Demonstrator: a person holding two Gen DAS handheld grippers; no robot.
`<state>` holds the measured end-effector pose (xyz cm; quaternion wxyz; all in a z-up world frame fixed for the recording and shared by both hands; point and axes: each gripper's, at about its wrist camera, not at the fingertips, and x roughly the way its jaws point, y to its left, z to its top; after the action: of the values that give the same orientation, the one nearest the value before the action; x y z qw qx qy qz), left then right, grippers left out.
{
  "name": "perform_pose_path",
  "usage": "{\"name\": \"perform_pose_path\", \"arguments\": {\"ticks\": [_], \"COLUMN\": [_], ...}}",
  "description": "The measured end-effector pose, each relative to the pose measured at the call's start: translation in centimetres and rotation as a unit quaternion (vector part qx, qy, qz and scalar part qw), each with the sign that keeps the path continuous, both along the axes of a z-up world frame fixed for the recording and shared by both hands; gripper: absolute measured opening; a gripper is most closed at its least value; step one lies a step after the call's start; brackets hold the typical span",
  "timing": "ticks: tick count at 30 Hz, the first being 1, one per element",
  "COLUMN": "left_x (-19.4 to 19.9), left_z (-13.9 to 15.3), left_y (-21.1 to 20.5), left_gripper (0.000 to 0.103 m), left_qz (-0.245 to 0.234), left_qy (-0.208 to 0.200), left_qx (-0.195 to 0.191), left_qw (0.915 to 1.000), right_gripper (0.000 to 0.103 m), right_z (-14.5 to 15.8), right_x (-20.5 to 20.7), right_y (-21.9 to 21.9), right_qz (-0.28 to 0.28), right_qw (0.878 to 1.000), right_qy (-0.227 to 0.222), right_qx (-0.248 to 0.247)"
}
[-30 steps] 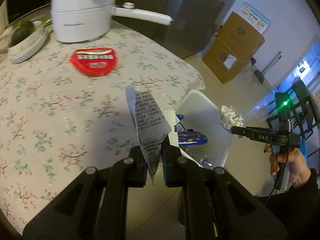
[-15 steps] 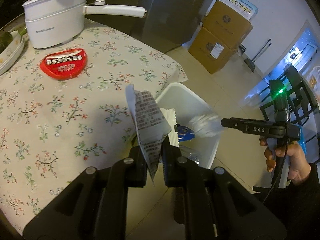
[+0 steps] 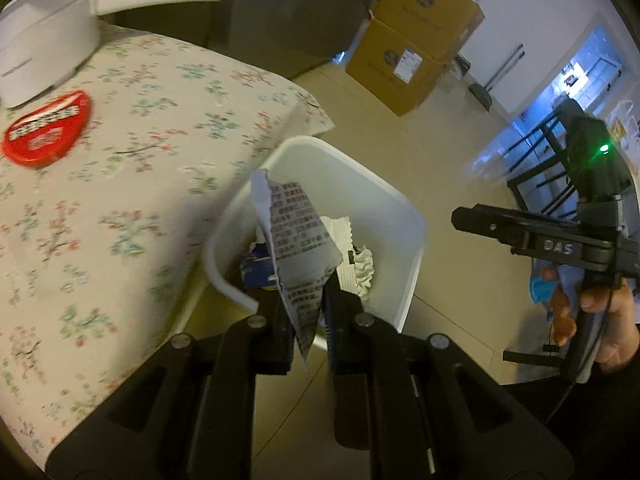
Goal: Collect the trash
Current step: 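Lower the paper wrapper into the bin and open the left gripper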
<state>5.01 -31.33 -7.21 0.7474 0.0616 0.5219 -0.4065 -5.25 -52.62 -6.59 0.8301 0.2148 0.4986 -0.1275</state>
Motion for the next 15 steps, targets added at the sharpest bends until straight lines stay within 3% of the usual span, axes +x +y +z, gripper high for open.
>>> {"name": "perform_pose_path", "arguments": {"ticks": [10, 12, 14, 15], "left_x": [-0.9, -0.7, -0.6, -0.6], "left_z": [-1.9, -1.8, -1.5, -1.3], "left_y": [-2.6, -2.3, -2.1, -2.0], "left_gripper": [0.017, 0.027, 0.031, 0.038], "left_qz": [-0.03, -0.034, -0.036, -0.038], "left_qy": [0.002, -0.003, -0.008, -0.006], "left_qx": [0.008, 0.01, 0.008, 0.005], "left_qw": [0.9995, 0.9994, 0.9993, 0.9992], "right_gripper": [0.066, 0.066, 0.066, 0.066], "right_z": [-0.2, -0.1, -0.1, -0.1], "right_x": [-1.2, -1.3, -1.2, -1.2], "right_y": [-1.7, -1.8, -1.8, -1.7], "right_qz": [-0.018, -0.02, -0.02, -0.02], "right_qw": [1.0, 1.0, 1.0, 1.0], "right_qy": [0.005, 0.004, 0.004, 0.004], "right_qx": [-0.009, -0.009, -0.011, -0.011]}}
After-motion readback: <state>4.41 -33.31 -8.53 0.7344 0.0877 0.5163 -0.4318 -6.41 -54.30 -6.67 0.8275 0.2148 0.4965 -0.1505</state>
